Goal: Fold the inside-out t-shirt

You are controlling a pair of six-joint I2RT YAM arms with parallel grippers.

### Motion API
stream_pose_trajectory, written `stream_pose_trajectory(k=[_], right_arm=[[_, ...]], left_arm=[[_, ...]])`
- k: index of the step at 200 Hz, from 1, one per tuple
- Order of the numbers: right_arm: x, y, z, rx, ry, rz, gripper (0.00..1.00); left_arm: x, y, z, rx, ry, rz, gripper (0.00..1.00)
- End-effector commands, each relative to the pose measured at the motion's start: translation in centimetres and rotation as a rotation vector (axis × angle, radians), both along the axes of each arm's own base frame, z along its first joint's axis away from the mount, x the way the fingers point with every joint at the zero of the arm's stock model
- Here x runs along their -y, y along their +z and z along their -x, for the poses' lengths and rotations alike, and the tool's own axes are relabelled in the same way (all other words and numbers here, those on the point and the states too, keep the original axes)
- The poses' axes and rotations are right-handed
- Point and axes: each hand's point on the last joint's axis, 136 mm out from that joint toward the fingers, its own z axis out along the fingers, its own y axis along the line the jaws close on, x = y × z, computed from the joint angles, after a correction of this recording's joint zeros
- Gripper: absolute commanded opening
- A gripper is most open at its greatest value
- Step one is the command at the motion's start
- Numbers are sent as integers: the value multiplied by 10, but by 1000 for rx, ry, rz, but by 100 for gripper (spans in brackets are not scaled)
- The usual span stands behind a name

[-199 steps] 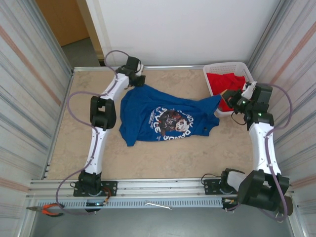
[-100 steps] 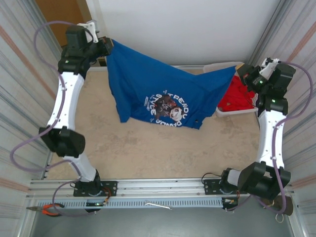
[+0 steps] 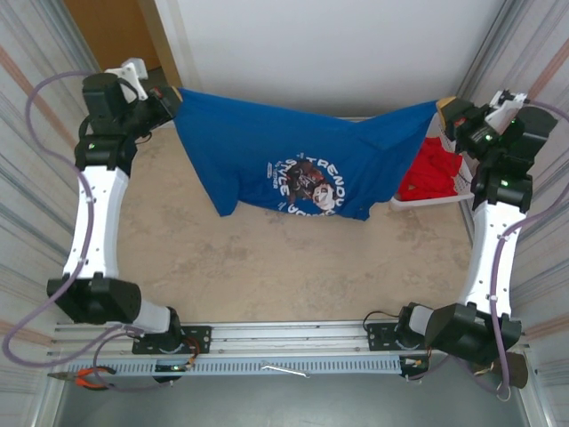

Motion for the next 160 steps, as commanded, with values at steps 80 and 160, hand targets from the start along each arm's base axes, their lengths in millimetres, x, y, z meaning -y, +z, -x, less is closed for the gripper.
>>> stream_pose_trajectory(k=[80, 160], right_arm=[[-26, 136, 83, 330, 26, 14, 0], [-40, 188, 111, 450, 29, 42, 0]], left_arm=[[9, 132, 91, 272, -54, 143, 0], [5, 110, 86, 179, -28, 130, 0]])
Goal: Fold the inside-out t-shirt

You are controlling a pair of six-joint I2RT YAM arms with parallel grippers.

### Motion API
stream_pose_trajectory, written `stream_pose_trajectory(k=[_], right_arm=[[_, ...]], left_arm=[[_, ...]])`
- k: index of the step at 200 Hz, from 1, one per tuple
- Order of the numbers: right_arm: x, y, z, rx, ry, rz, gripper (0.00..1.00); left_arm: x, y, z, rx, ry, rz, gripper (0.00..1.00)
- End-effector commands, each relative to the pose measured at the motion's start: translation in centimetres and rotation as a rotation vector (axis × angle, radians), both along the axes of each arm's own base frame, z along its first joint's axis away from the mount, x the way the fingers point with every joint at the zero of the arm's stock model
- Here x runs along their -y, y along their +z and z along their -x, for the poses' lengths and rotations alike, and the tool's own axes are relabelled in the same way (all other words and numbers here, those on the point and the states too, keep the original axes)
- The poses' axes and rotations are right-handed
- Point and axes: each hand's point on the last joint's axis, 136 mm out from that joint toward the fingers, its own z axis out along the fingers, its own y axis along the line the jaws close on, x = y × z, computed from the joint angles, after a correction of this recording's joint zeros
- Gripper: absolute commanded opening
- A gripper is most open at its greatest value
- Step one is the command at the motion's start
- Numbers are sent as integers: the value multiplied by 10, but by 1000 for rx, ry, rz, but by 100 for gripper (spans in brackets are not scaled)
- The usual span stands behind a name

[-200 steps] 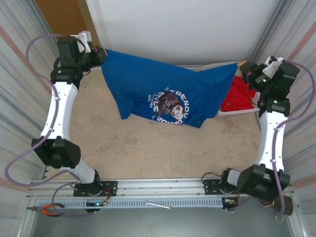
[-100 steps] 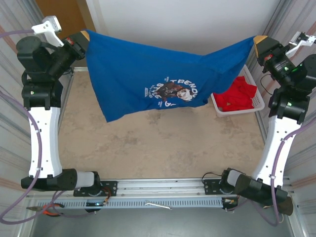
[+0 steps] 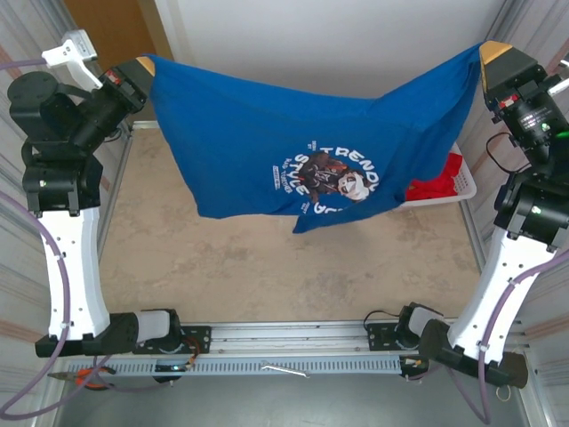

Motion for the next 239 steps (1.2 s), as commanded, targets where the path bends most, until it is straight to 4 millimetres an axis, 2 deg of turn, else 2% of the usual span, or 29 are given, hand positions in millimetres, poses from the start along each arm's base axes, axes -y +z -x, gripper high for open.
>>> stream_pose_trajectory(k=[1, 17, 36, 64, 85, 99, 101, 118, 124, 132, 137, 154, 166, 172, 174, 176, 183, 195, 200, 208, 216, 221, 225, 227, 233, 239], right_arm=[[-1, 1, -7, 5, 9, -7, 0], [-4, -15, -28, -38, 24, 1, 0], [-14, -41, -61, -100, 49, 26, 0], [-27, -87, -126, -206, 99, 60, 0], [-32, -118, -179, -271, 147, 48, 0], [-34, -128, -210, -274, 199, 36, 0], [-36, -120, -211, -263, 213, 28, 0], [-43, -102, -230, -236, 305, -1, 0], [-45, -92, -232, -217, 321, -2, 0], [-46, -71, -229, -179, 319, 11, 0], [-46, -56, -225, -146, 313, 27, 0], [-41, -8, -208, -33, 292, 30, 0], [-30, 7, -204, 2, 315, -36, 0], [-26, 6, -205, -8, 332, -55, 0], [-25, 5, -206, -13, 336, -58, 0], [-25, 4, -206, -17, 338, -57, 0], [-26, -2, -204, -36, 345, -38, 0], [-30, -30, -210, -103, 332, -14, 0], [-34, -32, -200, -101, 319, -1, 0], [-37, -62, -206, -162, 310, 1, 0], [-44, -83, -199, -196, 316, 14, 0], [-48, -106, -199, -236, 320, 13, 0], [-52, -125, -196, -270, 325, 12, 0], [-54, -128, -193, -271, 325, 16, 0], [-58, -165, -191, -338, 325, 13, 0], [-63, -187, -178, -369, 324, 24, 0]], left_arm=[[-4, -23, -14, -67, 12, -6, 0], [-7, -52, -38, -137, 24, -16, 0], [-9, -89, -71, -230, 28, -23, 0], [-11, -148, -127, -376, 20, -33, 0], [-12, -175, -175, -423, 10, -30, 0], [-12, -172, -206, -398, -9, -11, 0], [-12, -170, -210, -392, -11, -8, 0], [-12, -155, -238, -361, -37, 37, 0], [-13, -142, -244, -336, -40, 57, 0], [-13, -112, -243, -270, -45, 76, 0], [-14, -106, -249, -248, -45, 90, 0], [-27, -57, -239, -124, 0, 130, 0], [-41, -40, -232, -90, 16, 180, 0], [-47, -41, -232, -97, 23, 197, 0], [-48, -31, -224, -77, 23, 198, 0], [-49, -33, -223, -84, 26, 201, 0], [-52, -36, -219, -95, 29, 196, 0], [-51, -51, -212, -136, 29, 166, 0], [-51, -61, -210, -162, 31, 153, 0], [-49, -77, -206, -204, 27, 143, 0], [-46, -97, -202, -245, 9, 135, 0], [-43, -108, -198, -269, 1, 131, 0], [-42, -125, -196, -304, -4, 130, 0], [-41, -132, -195, -321, -7, 129, 0], [-39, -154, -190, -368, -17, 125, 0], [-36, -176, -182, -412, -27, 117, 0]])
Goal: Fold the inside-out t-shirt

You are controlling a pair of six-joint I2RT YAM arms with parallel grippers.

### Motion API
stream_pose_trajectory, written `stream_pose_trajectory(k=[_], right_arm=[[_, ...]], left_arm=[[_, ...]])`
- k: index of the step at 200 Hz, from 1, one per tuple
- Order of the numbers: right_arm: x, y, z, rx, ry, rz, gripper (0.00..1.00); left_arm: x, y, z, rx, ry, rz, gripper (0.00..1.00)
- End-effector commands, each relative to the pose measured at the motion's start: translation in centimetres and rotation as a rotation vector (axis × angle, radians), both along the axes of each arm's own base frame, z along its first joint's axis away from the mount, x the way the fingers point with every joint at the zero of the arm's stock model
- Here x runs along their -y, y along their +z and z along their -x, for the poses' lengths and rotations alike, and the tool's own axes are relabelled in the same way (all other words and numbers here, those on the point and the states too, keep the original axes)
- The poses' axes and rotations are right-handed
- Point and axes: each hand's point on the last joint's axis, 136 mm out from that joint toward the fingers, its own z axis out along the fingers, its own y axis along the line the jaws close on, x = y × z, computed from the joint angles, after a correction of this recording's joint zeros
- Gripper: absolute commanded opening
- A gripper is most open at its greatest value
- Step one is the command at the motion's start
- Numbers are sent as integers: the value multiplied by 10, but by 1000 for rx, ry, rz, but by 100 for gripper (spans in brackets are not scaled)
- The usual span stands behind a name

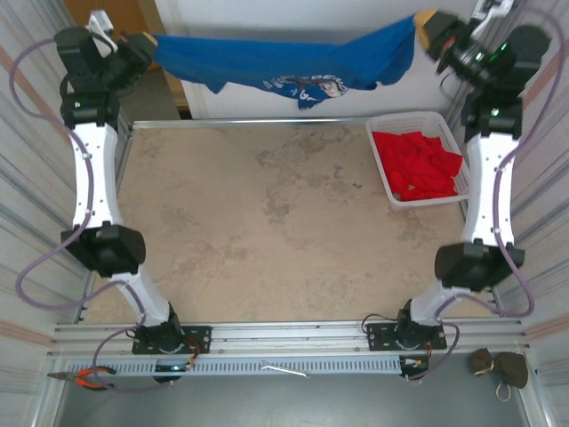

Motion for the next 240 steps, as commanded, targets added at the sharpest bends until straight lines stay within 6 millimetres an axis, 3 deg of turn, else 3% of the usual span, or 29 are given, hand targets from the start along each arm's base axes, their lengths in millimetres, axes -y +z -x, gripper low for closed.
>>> stream_pose_trajectory(k=[1, 19, 21, 41, 58, 79, 90, 118, 157, 203, 240], right_arm=[[-20, -99, 8, -122, 29, 73, 0], [-32, -187, 39, -253, 32, 128, 0], [-33, -195, 43, -265, 33, 134, 0], [-45, -282, 88, -428, 40, 238, 0], [-51, -337, 129, -535, 34, 330, 0], [-46, -382, 173, -629, 0, 392, 0], [-42, -402, 193, -678, -16, 411, 0], [-24, -438, 239, -767, -74, 471, 0], [-6, -464, 288, -871, -153, 475, 0], [5, -463, 318, -909, -224, 434, 0], [17, -441, 324, -888, -292, 463, 0]], left_arm=[[15, -80, 10, -157, -82, -19, 0], [20, -154, 39, -293, -104, -18, 0], [21, -156, 43, -294, -106, -18, 0], [26, -239, 91, -479, -113, 21, 0], [26, -300, 134, -628, -86, 57, 0], [24, -361, 183, -768, -24, 108, 0], [22, -383, 204, -825, 5, 140, 0], [22, -414, 244, -908, 73, 182, 0], [15, -424, 278, -947, 158, 160, 0], [4, -415, 297, -917, 236, 123, 0], [-4, -409, 296, -905, 245, 104, 0]])
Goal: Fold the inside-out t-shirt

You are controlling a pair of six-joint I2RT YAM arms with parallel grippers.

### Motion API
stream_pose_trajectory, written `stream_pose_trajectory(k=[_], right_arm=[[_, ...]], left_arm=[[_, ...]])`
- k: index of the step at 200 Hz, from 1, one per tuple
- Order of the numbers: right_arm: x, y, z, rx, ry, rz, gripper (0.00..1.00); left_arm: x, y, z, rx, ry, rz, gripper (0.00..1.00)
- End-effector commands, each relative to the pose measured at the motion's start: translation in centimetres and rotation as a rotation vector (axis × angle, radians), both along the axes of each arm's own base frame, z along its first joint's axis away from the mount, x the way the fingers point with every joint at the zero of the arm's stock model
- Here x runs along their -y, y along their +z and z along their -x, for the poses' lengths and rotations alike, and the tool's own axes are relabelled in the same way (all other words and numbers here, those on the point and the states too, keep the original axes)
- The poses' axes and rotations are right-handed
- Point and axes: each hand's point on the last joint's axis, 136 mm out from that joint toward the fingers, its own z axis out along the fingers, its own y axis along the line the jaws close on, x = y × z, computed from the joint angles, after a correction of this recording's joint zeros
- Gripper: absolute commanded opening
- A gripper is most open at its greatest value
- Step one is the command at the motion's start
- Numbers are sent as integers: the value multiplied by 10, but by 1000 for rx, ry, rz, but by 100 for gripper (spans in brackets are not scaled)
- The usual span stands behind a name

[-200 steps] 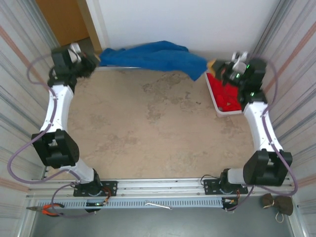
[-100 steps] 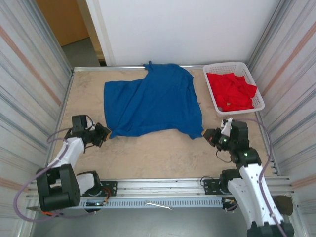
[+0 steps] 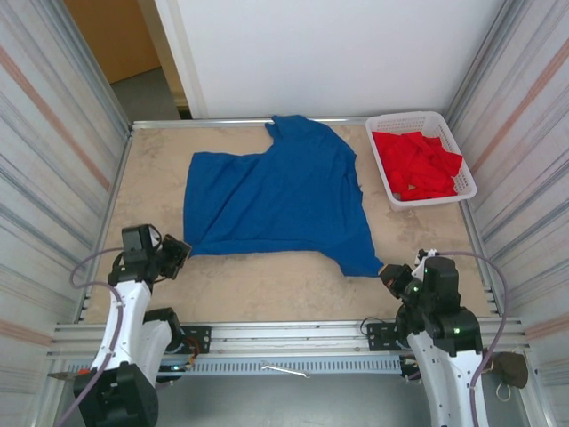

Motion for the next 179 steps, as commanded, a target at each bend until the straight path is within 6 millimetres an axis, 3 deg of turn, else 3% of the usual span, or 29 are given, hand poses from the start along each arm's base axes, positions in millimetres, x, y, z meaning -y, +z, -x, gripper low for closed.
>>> stream_pose_trajectory(k=[1, 29, 31, 35, 38, 45, 54, 63, 88, 112, 135, 158, 179], right_arm=[[14, -7, 25, -115, -62, 48, 0], [12, 3, 21, -118, -39, 59, 0], [12, 4, 21, -116, -36, 60, 3], [11, 4, 20, -115, -30, 60, 19], [11, 6, 19, -111, -26, 61, 31], [11, 10, 16, -99, -28, 65, 48], [11, 17, 13, -82, -25, 72, 57], [12, 24, 10, -70, -19, 84, 59], [8, 46, -3, -32, 35, 120, 58], [-11, 60, -22, -9, 161, 99, 47], [-32, 56, -43, -22, 265, 42, 39], [-47, 47, -69, -30, 309, 53, 29], [-69, 33, -96, -41, 353, 97, 28]], left_arm=[[-9, -4, 7, -44, 20, -31, 0], [-13, 3, 0, -25, -2, -39, 0], [-13, 4, -1, -21, -6, -40, 0], [-14, 5, -2, -19, -11, -43, 1], [-14, 6, -3, -17, -15, -47, 4], [-15, 9, -5, -11, -24, -58, 14], [-17, 15, -8, 3, -36, -77, 28], [-19, 23, -13, 23, -46, -98, 41], [-25, 50, -28, 79, -74, -151, 59], [-23, 82, -46, 165, -124, -164, 66], [-9, 102, -65, 230, -196, -134, 67], [22, 103, -87, 239, -317, -112, 68], [53, 88, -105, 189, -427, -141, 68]])
